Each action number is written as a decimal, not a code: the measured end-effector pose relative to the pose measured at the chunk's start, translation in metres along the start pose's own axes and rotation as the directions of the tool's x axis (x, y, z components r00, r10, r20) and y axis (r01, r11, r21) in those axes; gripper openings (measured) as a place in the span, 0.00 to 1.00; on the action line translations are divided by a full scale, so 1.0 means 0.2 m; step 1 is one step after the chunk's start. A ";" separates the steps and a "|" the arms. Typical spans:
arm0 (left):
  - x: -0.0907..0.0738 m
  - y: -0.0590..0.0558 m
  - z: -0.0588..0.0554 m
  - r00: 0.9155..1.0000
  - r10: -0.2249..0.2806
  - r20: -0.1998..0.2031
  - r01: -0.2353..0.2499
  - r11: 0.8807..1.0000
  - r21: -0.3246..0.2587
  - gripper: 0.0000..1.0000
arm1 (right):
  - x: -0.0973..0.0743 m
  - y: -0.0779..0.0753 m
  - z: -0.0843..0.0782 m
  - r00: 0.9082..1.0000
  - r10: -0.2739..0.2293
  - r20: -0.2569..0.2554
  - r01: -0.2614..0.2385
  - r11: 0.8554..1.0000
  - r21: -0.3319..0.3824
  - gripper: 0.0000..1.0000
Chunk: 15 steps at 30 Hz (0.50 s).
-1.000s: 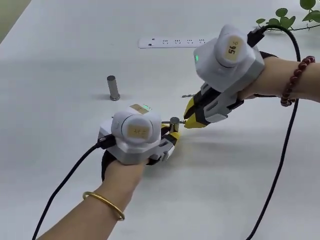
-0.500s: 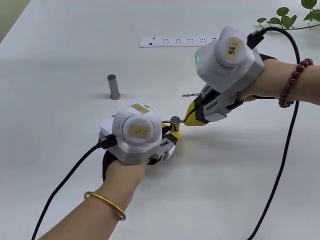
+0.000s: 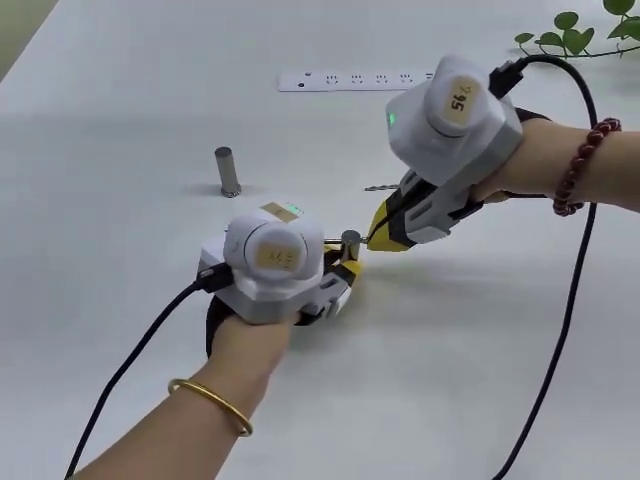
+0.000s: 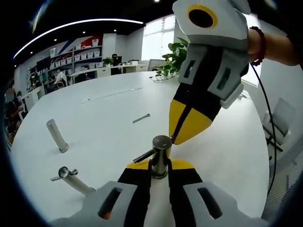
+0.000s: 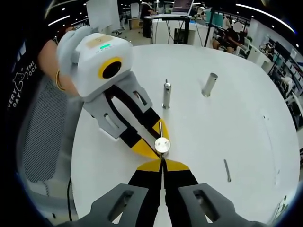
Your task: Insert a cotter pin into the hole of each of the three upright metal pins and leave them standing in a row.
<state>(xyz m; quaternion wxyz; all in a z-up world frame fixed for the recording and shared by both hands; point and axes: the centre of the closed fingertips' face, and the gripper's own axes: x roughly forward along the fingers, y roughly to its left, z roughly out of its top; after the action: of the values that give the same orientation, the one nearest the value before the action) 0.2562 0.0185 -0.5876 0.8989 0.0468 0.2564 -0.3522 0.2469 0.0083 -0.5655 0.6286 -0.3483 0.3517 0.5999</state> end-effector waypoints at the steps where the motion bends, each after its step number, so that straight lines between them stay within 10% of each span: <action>1: 0.00 0.00 0.00 1.000 -0.001 0.000 0.001 1.000 0.003 0.10 | 0.00 0.00 0.00 1.000 0.000 -0.001 0.000 1.000 0.001 0.00; 15: -0.08 0.00 -0.03 0.999 -0.001 -0.033 0.002 1.000 0.022 0.20 | -0.02 -0.01 0.03 0.999 -0.030 0.027 0.028 0.999 0.045 0.10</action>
<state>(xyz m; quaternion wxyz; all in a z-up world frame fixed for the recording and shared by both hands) 0.2447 0.0298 -0.5842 0.8938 0.0621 0.2672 -0.3547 0.2496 0.0123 -0.5593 0.6496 -0.3311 0.3512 0.5874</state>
